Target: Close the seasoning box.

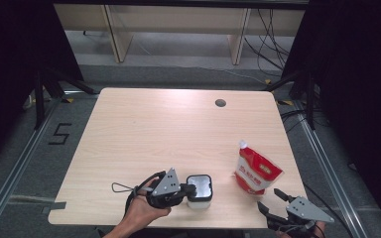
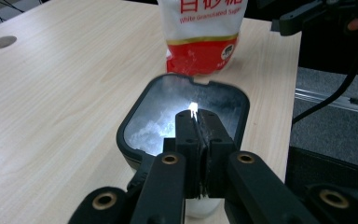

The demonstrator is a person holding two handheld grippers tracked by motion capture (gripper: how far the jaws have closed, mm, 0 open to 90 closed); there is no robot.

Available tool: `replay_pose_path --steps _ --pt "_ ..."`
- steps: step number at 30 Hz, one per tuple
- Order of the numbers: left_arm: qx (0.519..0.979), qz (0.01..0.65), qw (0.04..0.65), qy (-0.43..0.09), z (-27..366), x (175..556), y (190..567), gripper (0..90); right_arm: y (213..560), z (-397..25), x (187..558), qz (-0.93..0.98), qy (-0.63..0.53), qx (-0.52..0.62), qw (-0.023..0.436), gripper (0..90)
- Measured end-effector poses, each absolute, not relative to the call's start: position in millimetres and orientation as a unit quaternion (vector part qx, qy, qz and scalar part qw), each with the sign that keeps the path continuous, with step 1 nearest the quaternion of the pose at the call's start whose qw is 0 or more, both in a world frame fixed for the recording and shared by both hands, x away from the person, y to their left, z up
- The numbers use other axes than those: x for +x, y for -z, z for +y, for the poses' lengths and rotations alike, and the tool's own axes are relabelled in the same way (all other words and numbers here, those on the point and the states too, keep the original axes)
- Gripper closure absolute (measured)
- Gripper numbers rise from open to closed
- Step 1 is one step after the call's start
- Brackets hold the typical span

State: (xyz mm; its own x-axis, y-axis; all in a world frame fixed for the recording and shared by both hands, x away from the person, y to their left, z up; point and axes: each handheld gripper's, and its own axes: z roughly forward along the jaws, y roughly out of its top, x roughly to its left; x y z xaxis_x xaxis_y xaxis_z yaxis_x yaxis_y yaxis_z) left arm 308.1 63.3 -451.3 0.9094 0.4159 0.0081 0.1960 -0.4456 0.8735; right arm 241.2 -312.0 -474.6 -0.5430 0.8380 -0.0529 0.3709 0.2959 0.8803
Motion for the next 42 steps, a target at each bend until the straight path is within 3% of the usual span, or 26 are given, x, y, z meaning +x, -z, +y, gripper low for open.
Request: replay_pose_path --steps 8,15,22,25,42 --pt "0.833 0.189 0.510 -0.104 65.4 308.9 449.2 80.1 475.1 -311.1 241.6 0.759 -0.445 0.397 0.260 29.6" --pt "0.817 0.188 0.532 -0.120 85.5 308.4 441.5 57.1 475.3 -310.9 241.1 0.760 -0.445 0.399 0.257 29.6" --pt "0.811 0.238 0.521 -0.120 115.6 305.0 446.2 37.3 475.0 -310.1 240.5 0.759 -0.446 0.400 0.254 29.5" --pt "0.804 0.264 0.519 -0.117 123.0 300.8 452.9 34.4 475.2 -309.9 240.7 0.761 -0.444 0.399 0.256 29.5" --pt "0.823 0.268 0.487 -0.117 148.0 284.5 478.0 25.4 476.4 -306.8 240.1 0.759 -0.441 0.409 0.250 24.1"
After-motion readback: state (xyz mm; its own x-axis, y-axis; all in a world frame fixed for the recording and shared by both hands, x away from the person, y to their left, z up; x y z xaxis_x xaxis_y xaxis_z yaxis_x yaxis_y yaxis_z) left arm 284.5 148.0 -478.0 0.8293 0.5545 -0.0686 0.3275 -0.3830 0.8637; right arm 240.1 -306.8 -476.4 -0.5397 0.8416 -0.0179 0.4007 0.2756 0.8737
